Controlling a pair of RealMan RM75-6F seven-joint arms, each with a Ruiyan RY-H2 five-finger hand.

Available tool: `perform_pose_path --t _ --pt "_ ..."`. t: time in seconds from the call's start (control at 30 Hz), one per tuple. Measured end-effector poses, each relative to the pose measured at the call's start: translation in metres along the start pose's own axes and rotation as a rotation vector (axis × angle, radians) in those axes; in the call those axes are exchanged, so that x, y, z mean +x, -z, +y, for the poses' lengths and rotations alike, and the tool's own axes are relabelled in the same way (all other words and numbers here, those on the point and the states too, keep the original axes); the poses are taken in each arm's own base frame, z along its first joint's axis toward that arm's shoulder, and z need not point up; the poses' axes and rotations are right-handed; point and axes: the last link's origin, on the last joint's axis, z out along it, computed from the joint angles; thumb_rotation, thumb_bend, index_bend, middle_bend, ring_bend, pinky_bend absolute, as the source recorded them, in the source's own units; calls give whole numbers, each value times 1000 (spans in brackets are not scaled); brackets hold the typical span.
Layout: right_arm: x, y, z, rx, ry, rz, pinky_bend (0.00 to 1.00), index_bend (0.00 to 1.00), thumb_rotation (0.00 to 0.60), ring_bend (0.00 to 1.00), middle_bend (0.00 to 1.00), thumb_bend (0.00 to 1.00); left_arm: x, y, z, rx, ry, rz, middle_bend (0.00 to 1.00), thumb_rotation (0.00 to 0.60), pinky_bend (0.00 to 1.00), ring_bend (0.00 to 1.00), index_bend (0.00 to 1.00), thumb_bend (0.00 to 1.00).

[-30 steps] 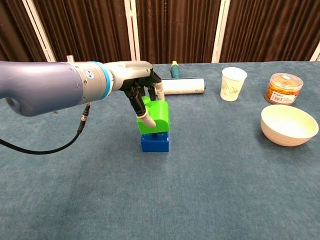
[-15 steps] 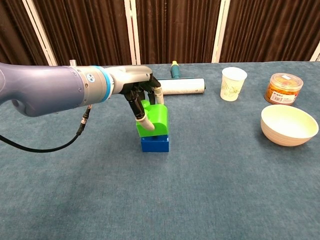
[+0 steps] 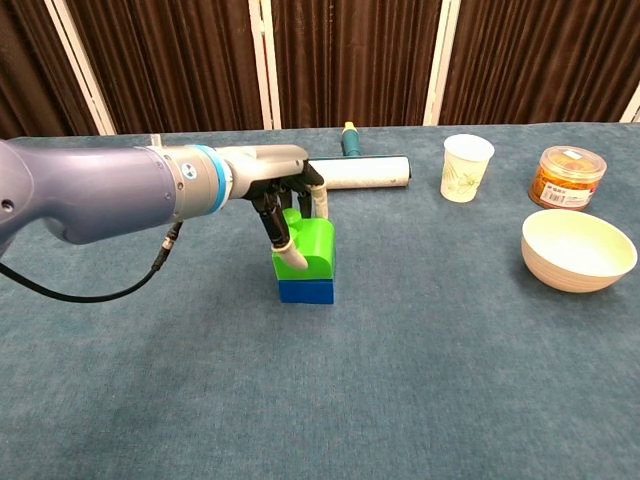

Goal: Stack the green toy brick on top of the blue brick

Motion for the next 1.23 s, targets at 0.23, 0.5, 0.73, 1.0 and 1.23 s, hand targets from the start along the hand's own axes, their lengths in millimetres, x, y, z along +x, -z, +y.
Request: perform_pose_path --t 0.23,0.5,0.73,1.0,1.23 --pt "0 0 0 1 -3 -3 0 0 600 0 0 0 -5 -1 0 0 -11 -3 152 600 175 130 190 124" --pt "1 1 -1 6 -7 -1 0 0 600 0 0 0 6 9 -1 -16 19 19 0 600 0 0 0 84" --pt "2 2 -5 24 -17 1 0 0 600 0 0 0 41 37 -20 -25 43 125 0 600 0 0 0 83" --pt "3 5 -9 40 -32 -3 0 0 600 0 0 0 62 88 -68 6 11 296 0 600 0 0 0 73" --pt "2 5 -11 52 -40 -6 0 0 600 0 0 0 37 157 -131 106 -24 337 0 600 0 0 0 51"
